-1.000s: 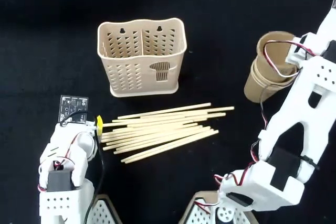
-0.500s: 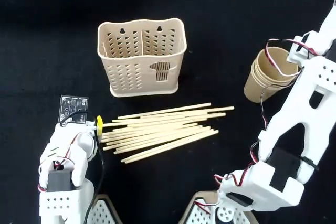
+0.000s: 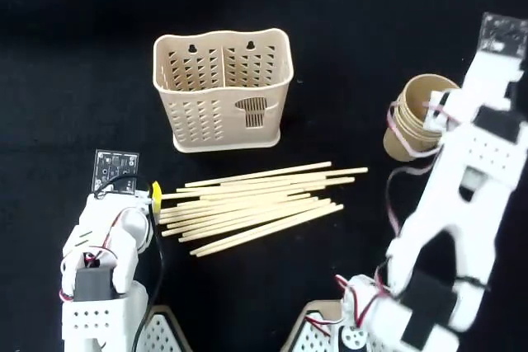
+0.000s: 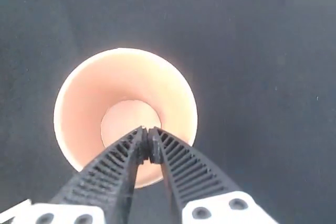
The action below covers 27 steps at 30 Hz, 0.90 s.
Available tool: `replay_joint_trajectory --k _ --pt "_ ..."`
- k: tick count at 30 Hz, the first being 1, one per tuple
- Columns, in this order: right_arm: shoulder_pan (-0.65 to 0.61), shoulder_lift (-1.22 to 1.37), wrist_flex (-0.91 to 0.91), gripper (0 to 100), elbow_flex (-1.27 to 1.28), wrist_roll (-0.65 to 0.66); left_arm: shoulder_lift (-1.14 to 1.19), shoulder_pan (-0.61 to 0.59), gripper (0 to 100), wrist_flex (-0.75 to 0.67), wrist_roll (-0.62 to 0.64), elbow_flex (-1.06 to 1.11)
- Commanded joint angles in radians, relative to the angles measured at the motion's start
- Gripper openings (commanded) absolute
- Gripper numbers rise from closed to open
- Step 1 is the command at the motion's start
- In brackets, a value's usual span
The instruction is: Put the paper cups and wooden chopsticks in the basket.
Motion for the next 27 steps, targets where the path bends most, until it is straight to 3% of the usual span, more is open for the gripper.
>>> replay_joint_trajectory --k 1,6,14,27 --pt "-0.028 -0.137 -0.227 1.2 0.203 0.006 -0.009 -0.007 20 -0.02 0.003 0.018" --pt "-0.051 -0.245 -0.552 1.2 0.496 0.002 -0.009 -0.01 20 -0.02 0.003 0.018" --pt "-0.064 -0.286 -0.815 1.2 0.693 0.003 -0.009 -0.01 20 -0.02 0.003 0.018" --pt "-0.068 -0.292 -0.878 1.3 0.584 0.002 -0.009 -0.008 20 -0.02 0.003 0.018"
